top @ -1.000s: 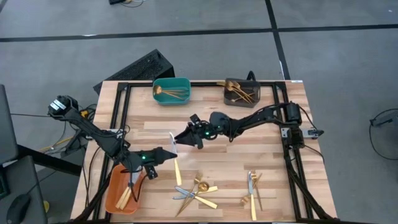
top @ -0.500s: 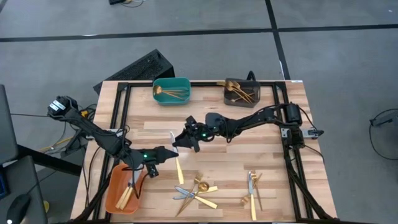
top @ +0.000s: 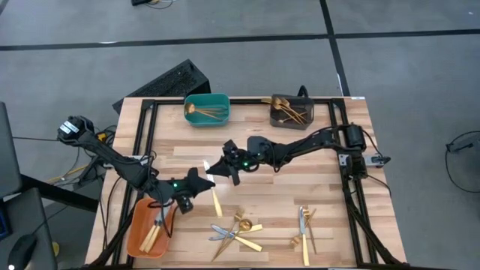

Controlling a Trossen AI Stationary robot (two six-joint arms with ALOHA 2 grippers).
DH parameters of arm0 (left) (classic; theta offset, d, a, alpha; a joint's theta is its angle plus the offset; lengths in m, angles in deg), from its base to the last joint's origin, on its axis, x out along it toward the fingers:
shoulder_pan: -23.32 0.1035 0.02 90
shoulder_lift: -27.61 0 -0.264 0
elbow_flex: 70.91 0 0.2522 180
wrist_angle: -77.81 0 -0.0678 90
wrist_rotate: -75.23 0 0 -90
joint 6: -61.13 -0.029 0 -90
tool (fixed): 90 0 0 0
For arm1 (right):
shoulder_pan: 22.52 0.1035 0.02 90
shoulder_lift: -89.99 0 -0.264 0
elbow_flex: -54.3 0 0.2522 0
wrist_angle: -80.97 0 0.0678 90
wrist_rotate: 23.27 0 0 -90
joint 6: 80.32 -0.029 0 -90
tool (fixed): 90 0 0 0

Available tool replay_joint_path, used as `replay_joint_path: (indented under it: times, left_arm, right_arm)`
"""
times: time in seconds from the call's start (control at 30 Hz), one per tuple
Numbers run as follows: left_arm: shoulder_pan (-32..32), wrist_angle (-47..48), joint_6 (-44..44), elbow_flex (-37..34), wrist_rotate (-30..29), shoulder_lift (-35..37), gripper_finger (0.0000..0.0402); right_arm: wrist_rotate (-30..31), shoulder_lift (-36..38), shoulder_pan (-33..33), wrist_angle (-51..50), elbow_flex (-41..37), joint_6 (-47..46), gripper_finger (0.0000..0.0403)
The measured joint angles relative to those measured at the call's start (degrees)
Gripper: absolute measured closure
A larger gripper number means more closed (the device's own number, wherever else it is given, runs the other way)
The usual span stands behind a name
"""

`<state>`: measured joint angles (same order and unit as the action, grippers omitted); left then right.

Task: Sort silverware by color (type)
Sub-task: Put the yellow table knife into the orange bin

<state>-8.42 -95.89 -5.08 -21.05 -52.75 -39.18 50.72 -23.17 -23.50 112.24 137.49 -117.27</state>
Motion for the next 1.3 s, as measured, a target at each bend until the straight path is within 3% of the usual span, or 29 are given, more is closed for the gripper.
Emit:
replay_joint_path:
  times: [0.17, 0.3, 0.43, 0.57, 0.7, 0.8, 0.9, 1.13, 1.3]
  left_arm:
    - [-1.84, 0.25, 15.18, -0.02, -9.46, -0.07, 0.0267]
    - [-2.58, 5.85, 33.92, -0.01, -18.75, 0.37, 0.0205]
    - [-2.88, 12.83, 57.74, 0.46, -18.17, 2.59, 0.0172]
    - [-2.68, 21.59, 72.75, 0.13, -16.43, 4.92, 0.0166]
    - [-2.32, 25.24, 82.96, -0.53, -18.9, 8.85, 0.0165]
    - [0.08, 25.12, 87.79, -2.96, -18.56, 11.47, 0.0165]
    - [3.08, 19.86, 88.59, -6.55, -14.25, 13.8, 0.0165]
    - [11.33, -8.14, 76.85, -14.9, 7.42, 16.37, 0.0167]
    - [15.67, -10.58, 74.88, -15.53, 15.62, 16.22, 0.0203]
  right_arm:
    - [4.79, 0.13, -0.02, -0.96, 0.04, 8.33, 0.0378]
    - [11.68, 0.08, 0.01, -1.27, 0.15, 12.88, 0.0378]
    - [18.38, -0.32, 0.27, -2.83, -0.26, 22.86, 0.0383]
    - [27.8, -0.2, 1.42, -2.43, -0.18, 33.83, 0.0383]
    - [24.74, -0.16, 1.93, 0.75, -0.09, 35.34, 0.0383]
    - [23.05, -0.15, 2.11, 4.33, -0.11, 38.22, 0.0383]
    - [21.72, -0.14, 3.22, 7.05, -0.11, 41.8, 0.0383]
    - [15.7, -0.09, 3.87, 8.98, 0.26, 43.86, 0.0383]
    - [15.6, -0.09, 4.01, 9.94, 0.26, 46.06, 0.0383]
